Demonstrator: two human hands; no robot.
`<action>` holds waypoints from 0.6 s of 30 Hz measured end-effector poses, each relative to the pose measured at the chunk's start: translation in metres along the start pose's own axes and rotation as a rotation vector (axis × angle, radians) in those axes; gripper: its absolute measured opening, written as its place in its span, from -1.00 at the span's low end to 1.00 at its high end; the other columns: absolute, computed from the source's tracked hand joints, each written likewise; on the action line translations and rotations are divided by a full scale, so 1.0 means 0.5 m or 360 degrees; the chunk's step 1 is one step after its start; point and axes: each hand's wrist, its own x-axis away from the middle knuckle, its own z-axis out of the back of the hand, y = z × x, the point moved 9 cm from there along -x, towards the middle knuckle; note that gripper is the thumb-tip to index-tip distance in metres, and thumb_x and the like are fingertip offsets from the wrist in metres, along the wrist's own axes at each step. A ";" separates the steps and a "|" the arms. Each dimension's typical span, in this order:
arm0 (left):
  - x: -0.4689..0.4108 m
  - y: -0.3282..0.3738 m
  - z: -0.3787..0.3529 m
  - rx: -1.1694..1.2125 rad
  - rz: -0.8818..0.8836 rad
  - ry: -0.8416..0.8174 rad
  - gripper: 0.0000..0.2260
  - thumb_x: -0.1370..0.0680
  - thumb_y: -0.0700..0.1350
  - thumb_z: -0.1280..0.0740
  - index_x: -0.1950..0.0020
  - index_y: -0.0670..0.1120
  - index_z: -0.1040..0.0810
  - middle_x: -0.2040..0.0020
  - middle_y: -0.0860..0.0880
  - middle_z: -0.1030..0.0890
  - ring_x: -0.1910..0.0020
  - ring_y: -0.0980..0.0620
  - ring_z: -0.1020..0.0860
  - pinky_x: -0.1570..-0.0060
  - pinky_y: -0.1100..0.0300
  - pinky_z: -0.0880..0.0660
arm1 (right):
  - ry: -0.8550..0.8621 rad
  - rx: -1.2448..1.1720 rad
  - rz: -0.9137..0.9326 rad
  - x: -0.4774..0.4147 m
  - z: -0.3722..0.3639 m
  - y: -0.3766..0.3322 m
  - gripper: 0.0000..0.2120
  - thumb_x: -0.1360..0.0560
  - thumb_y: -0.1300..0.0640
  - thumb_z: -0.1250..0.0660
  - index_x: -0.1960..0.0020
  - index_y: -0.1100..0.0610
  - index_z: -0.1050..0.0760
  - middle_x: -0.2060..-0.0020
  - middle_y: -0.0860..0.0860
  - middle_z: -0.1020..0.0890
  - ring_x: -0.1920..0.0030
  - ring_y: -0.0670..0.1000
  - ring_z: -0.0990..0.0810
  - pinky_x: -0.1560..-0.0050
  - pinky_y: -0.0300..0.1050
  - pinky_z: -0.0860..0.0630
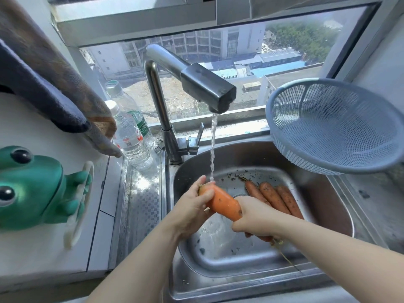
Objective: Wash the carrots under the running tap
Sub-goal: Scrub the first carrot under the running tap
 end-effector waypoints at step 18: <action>-0.007 0.003 0.058 -0.0301 -0.0026 0.0361 -0.77 -0.59 -0.11 -0.29 -0.24 -0.05 -0.43 -0.23 -0.15 -0.44 -0.11 -0.11 -0.55 0.13 0.11 -0.60 | 0.0266 -0.0410 0.0278 -0.026 0.077 0.006 -0.80 -0.37 -0.01 -0.52 0.02 -0.07 -0.64 0.18 0.02 -0.71 0.26 -0.03 -0.61 0.19 -0.19 -0.51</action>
